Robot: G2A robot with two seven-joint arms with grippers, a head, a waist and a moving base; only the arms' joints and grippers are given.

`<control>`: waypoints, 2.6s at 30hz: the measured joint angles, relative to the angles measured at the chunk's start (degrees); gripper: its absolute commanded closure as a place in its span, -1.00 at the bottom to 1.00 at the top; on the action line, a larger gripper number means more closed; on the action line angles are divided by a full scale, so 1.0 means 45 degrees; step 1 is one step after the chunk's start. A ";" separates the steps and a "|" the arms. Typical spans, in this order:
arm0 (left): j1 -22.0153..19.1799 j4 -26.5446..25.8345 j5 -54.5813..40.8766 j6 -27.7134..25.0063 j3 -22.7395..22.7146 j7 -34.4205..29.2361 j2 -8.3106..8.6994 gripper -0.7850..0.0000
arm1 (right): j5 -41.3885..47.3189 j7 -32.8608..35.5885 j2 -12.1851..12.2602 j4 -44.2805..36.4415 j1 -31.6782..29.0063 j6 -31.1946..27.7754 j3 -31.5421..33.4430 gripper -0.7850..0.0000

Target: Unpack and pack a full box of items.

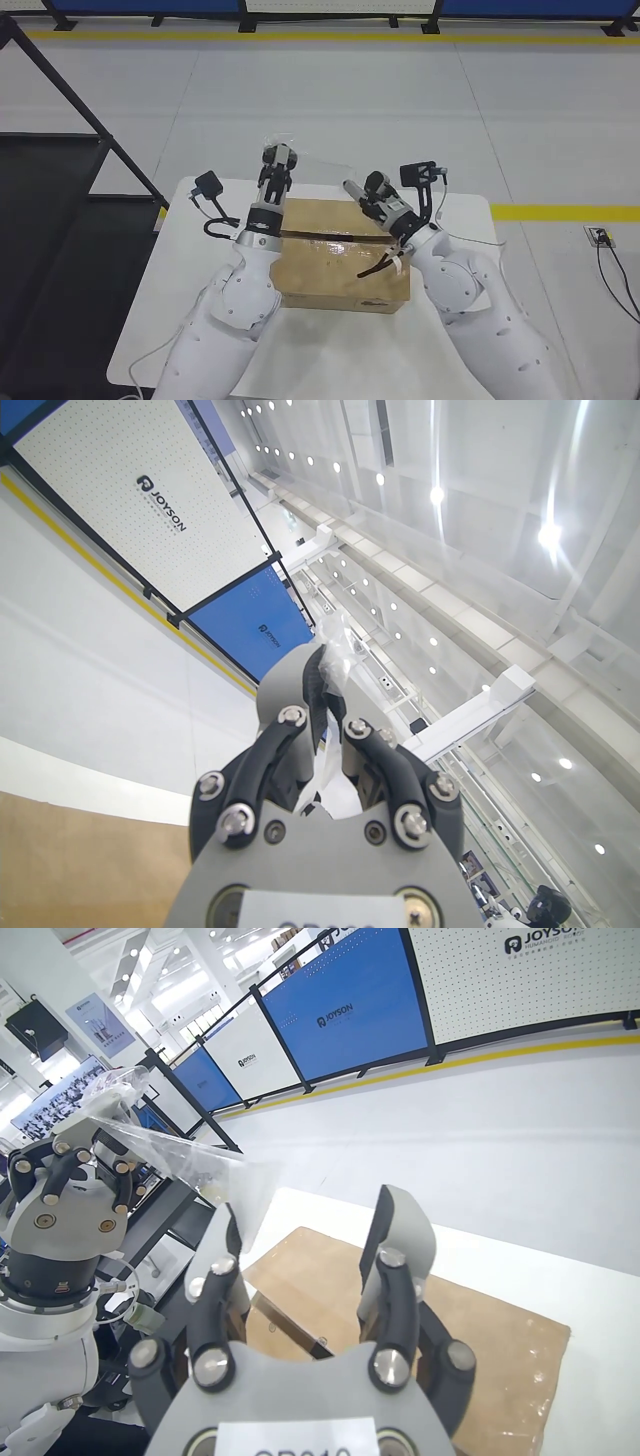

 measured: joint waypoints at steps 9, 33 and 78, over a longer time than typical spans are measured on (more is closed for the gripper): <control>0.0097 0.0011 0.0104 -0.0047 -0.0216 -0.0101 -0.0153 1.00 | 0.0049 0.0081 -0.0037 -0.0037 -0.0058 0.0052 0.0173 1.00; -0.0055 0.0144 -0.0296 0.0367 -0.0314 -0.0208 -0.0680 1.00 | -0.3590 -0.2038 -0.0154 -0.0909 -0.0767 -0.0071 -0.0521 0.12; -0.0099 0.0480 0.0133 0.0679 -0.0691 -0.0450 -0.1449 1.00 | -0.8354 -0.4436 -0.1110 0.0326 -0.0632 0.3101 -0.1639 0.66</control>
